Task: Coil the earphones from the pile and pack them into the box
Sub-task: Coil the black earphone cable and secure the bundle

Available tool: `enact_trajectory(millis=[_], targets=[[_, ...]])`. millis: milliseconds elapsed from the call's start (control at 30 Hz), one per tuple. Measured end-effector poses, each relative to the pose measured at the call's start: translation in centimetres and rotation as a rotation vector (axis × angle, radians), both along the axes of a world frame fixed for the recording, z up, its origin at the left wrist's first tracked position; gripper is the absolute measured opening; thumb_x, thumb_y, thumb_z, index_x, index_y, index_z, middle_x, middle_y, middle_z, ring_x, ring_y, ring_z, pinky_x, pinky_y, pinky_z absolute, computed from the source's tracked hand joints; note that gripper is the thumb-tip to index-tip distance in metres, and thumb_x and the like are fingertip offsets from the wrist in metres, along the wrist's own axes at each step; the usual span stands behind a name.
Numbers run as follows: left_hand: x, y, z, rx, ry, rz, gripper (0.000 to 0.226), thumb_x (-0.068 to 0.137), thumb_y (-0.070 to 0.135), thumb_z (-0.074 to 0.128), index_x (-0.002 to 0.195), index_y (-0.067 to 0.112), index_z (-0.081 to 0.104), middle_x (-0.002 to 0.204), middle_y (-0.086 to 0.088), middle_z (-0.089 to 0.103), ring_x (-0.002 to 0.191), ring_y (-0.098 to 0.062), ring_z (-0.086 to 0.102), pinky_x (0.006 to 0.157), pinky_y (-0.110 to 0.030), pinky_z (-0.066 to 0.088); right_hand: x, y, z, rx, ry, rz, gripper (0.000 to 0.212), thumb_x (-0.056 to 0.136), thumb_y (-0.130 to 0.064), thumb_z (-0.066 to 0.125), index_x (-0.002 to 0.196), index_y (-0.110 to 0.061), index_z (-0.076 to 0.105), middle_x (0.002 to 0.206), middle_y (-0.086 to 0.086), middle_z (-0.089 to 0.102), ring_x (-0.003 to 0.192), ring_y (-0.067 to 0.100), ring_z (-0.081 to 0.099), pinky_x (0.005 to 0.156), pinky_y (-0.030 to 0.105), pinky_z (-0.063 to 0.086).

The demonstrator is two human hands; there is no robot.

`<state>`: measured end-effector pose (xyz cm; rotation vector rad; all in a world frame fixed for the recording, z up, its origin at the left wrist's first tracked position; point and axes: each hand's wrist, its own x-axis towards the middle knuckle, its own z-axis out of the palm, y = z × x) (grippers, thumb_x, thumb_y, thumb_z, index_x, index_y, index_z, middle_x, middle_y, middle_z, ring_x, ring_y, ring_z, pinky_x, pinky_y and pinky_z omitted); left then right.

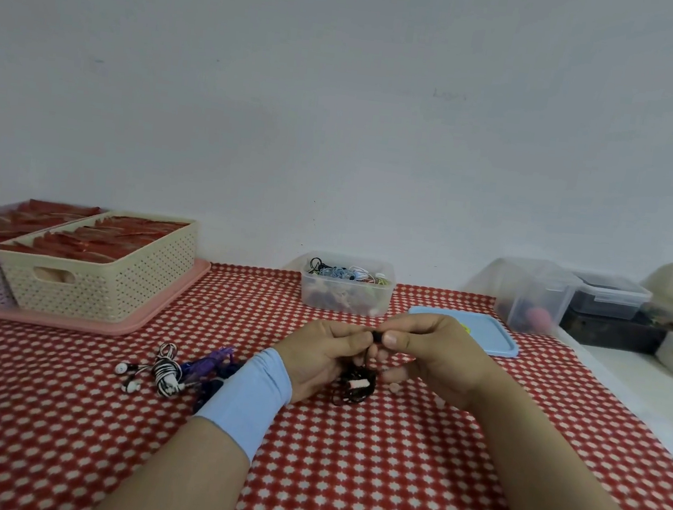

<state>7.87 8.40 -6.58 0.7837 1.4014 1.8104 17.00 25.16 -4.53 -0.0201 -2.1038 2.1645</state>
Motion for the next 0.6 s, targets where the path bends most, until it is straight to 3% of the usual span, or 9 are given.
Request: enact_trajectory(millis=[367,500,600], targets=[[0.22,-0.08,0.38,0.018,-0.011,-0.05,0.02,0.083,0.018,0.061,0.075,0.014,0.079,0.075,-0.003,0.068,0.076,-0.013,0.061,0.078,-0.023,0.053,0.08,-0.04,0.08,-0.069,0.011,0.05,0.014,0.077,-0.008,0.07,0.088,-0.005,0.079,0.079,0.017,0.071,0.073,0.019,0.07,0.059,0.032,0.061],[0.0,-0.32,0.25,-0.03,0.063,-0.019,0.019,0.078,0.014,0.065,0.088,0.002,0.076,0.079,-0.008,0.072,0.078,-0.016,0.067,0.079,-0.024,0.054,0.4,0.28,0.18,0.066,-0.047,0.065,0.011,0.087,-0.006,0.068,0.092,-0.006,0.078,0.082,0.017,0.072,0.075,0.019,0.071,0.06,0.034,0.061],[-0.2,-0.5,0.27,-0.109,0.144,-0.012,0.017,0.083,0.011,0.065,0.077,0.014,0.08,0.077,-0.004,0.074,0.077,-0.011,0.069,0.08,-0.024,0.052,0.55,0.27,0.35,0.141,-0.115,0.036,0.01,0.088,-0.004,0.069,0.089,-0.009,0.078,0.081,0.014,0.074,0.075,0.019,0.071,0.06,0.035,0.061]])
